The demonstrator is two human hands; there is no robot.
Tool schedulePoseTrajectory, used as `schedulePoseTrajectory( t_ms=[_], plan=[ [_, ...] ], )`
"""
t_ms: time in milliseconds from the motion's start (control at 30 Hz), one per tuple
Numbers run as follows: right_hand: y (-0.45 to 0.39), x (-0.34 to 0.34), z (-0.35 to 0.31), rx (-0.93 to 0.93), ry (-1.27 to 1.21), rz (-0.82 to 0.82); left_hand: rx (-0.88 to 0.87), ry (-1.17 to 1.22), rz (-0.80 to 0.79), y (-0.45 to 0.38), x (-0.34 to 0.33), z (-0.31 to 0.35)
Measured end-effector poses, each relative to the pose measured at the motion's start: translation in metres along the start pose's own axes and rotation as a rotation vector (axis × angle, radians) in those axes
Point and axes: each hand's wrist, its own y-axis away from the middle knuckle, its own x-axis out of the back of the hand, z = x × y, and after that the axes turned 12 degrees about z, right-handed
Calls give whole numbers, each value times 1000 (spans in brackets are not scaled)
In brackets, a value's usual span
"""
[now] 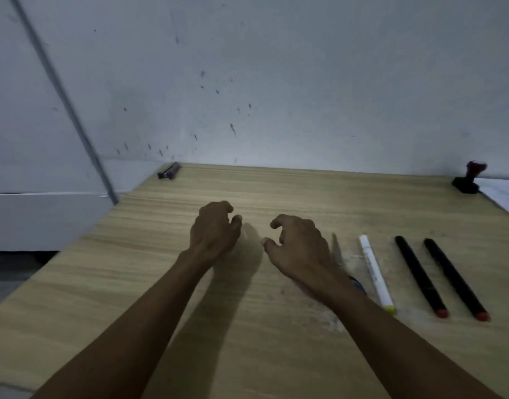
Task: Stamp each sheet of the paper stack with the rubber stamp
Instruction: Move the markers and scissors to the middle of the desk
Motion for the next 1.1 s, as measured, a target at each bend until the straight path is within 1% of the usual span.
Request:
schedulePoseTrajectory(
  t_ms=[200, 333, 500, 733, 833, 967, 1100],
  plan=[
    [-34, -45, -38, 50, -44, -79, 77, -90, 50, -61, 16, -70],
    [-60, -72, -57, 84, -56, -108, 115, -148, 112, -111, 15, -106],
    [-85, -104, -65, 82, -43, -124, 144, -264, 112, -171, -4, -137],
    [-106, -118, -60, 82, -43, -113, 207, -345, 46, -221, -31, -162],
    [-112, -117, -54, 75, -22, -108, 195, -377, 89, -231, -39, -170],
    [-112, -112, -49, 47, -21, -116, 206, -298, 99, -232, -42, -170],
    [-104, -103, -45, -12, -32, -126, 326, -56, 194, -210, -38, -148]
  ],
)
